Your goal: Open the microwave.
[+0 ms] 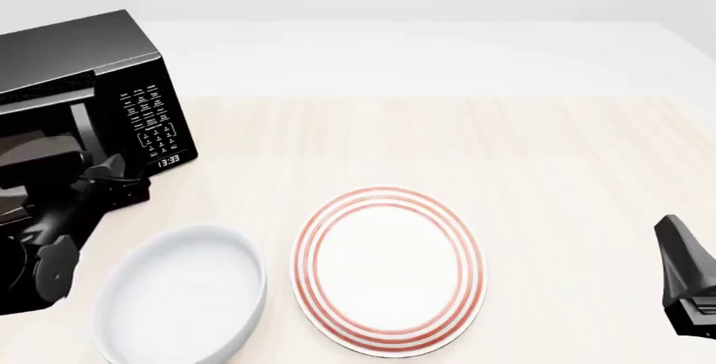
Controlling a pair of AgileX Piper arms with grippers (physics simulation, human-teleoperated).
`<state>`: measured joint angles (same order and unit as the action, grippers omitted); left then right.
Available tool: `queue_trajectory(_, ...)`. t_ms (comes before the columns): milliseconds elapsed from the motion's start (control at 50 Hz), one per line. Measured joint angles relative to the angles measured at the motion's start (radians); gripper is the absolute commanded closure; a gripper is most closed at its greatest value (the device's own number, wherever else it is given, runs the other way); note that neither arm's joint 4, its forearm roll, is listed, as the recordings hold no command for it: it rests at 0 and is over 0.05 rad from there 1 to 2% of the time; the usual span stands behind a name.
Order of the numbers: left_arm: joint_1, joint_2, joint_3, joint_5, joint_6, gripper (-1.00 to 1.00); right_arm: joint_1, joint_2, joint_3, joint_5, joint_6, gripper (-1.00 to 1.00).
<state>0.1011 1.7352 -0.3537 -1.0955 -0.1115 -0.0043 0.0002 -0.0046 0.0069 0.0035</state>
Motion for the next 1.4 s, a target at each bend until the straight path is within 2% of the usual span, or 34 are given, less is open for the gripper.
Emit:
queue_trajectory(620,-0.027,-0.032,0.053,-0.019,0.013,1.00,0.000,0.000,0.000,0.000,0.000,-1.00)
queue_trajectory(1400,-0.027,-0.120,0.207,-0.082,0.022,1.00,0.000,0.000,0.000,0.000,0.000,-1.00)
